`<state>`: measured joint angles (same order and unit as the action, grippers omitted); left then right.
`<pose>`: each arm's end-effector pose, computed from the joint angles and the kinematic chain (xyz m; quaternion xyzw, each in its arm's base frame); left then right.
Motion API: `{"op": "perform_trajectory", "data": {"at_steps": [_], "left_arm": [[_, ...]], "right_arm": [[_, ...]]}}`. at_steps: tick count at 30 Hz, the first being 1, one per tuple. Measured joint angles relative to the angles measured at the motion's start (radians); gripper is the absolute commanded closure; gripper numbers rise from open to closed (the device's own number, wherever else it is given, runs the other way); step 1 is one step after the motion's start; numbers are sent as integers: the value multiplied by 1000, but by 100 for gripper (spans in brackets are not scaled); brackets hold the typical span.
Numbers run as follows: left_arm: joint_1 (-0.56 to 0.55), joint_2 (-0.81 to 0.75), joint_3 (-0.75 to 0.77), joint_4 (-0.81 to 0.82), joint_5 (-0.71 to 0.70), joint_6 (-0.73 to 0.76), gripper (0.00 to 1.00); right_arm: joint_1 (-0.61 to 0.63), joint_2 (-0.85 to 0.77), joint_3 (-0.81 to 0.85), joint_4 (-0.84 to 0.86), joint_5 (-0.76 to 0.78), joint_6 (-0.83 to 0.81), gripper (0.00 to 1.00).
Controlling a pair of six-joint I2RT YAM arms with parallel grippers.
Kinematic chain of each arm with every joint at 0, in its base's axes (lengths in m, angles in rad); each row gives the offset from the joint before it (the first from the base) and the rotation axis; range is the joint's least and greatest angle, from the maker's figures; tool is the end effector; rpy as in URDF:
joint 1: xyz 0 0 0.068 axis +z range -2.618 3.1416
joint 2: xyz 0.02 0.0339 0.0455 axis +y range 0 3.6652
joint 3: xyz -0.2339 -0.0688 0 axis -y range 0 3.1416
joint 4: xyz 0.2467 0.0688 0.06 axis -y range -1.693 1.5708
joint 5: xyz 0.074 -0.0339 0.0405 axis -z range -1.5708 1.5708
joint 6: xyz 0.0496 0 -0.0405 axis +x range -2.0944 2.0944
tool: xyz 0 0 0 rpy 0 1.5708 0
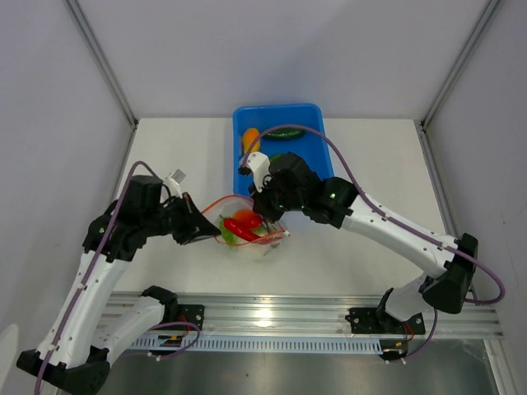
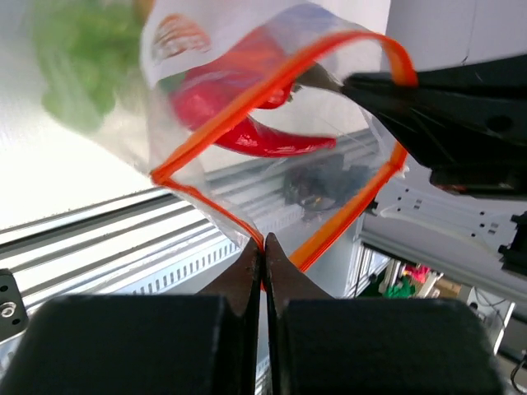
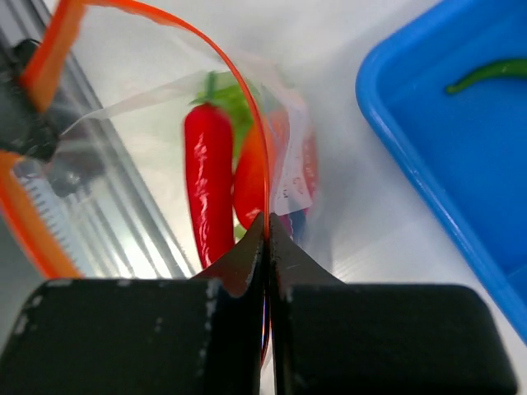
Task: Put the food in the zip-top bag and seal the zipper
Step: Adjust the zipper food storage bag at the center of the board.
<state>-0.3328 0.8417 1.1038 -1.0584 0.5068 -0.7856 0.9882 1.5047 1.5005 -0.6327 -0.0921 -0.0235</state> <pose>0.1518 -0.0780 0.3259 -0.1090 0.8948 -0.3907 0.1867 0.1891 0.2954 0.3325 -0.4503 0.7702 0.2450 0.3793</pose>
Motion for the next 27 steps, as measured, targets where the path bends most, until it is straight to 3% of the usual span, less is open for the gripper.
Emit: {"op": "perform_trajectory", "data": {"at_steps": [5, 11, 20, 25, 27], "left_arm": [[9, -50, -40, 11, -23, -33, 99], [12, 14, -166, 30, -2, -54, 99], [13, -31, -72, 53, -26, -52, 99], [15, -34, -153, 63, -3, -54, 99], [16, -34, -186, 65, -3, -55, 99]], "right_arm": [[11, -60, -16, 13, 2, -2, 100], [13, -42, -109, 2, 3, 6, 100], [14, -38, -60, 15, 6, 6, 100], [14, -25, -60, 19, 0, 9, 100], [14, -9, -60, 16, -10, 10, 92]]}}
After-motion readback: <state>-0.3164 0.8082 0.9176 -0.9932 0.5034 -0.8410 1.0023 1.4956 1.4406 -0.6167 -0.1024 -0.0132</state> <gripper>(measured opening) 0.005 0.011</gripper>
